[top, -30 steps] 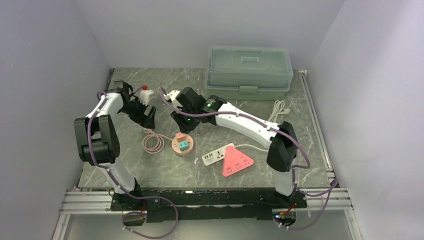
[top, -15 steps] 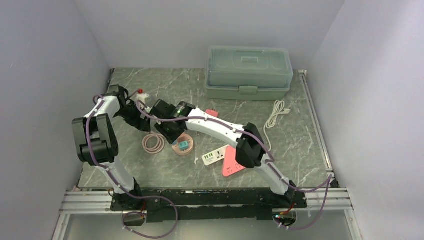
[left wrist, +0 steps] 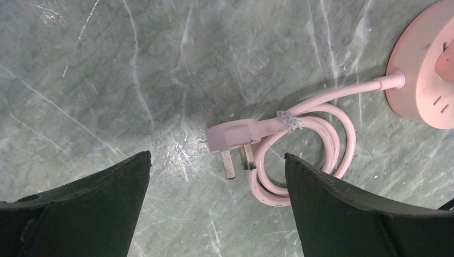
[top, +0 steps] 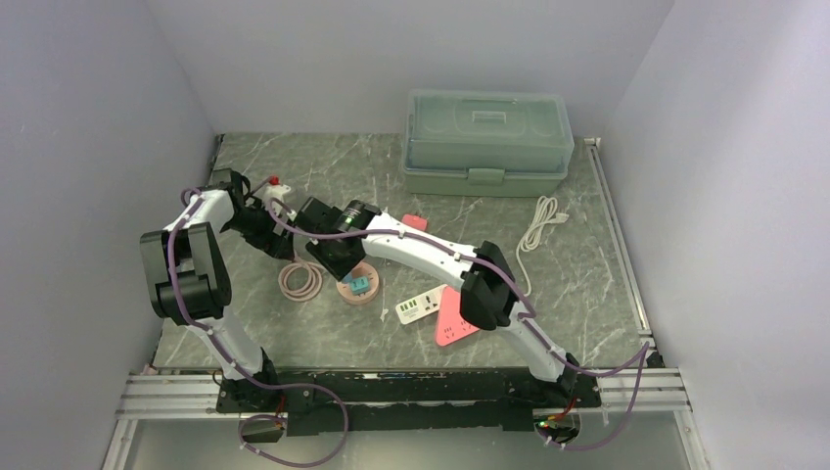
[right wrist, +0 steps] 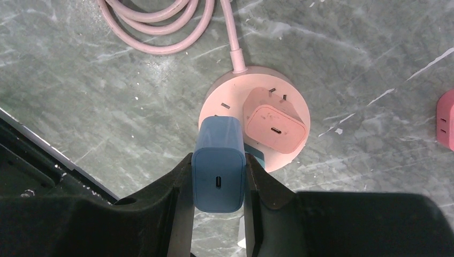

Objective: Insert the plug
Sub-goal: Insert the plug into the socket.

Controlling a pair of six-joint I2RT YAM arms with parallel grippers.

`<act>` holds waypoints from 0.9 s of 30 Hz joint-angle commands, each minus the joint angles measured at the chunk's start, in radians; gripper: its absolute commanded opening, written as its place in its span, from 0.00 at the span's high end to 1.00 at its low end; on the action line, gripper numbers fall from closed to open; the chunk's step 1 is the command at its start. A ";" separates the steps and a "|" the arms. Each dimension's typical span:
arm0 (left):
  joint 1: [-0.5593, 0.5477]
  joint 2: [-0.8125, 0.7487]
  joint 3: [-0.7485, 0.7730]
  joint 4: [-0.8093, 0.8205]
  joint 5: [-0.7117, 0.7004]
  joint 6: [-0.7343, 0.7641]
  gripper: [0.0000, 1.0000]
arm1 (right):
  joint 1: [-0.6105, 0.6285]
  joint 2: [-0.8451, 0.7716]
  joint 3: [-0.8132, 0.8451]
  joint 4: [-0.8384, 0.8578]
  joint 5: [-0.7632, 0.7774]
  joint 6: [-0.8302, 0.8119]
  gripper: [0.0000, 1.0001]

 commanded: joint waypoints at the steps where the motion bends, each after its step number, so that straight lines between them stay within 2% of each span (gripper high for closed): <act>1: 0.002 -0.018 -0.008 0.008 0.057 0.021 0.02 | 0.009 0.008 0.021 0.012 0.039 0.032 1.00; 5: 0.001 -0.006 -0.017 0.009 0.101 0.033 0.10 | 0.017 0.017 0.011 0.034 0.071 0.054 1.00; 9: 0.002 0.004 -0.010 -0.030 0.145 0.071 0.24 | 0.024 0.011 -0.022 0.058 0.106 0.085 1.00; 16: 0.001 0.010 -0.011 -0.105 0.191 0.149 0.42 | 0.038 0.010 -0.055 0.092 0.136 0.117 1.00; 21: 0.002 0.031 -0.013 -0.204 0.226 0.233 0.49 | 0.047 0.021 -0.062 0.101 0.163 0.126 1.00; 27: 0.001 0.027 -0.039 -0.250 0.228 0.277 0.53 | 0.049 0.012 -0.094 0.107 0.168 0.133 1.00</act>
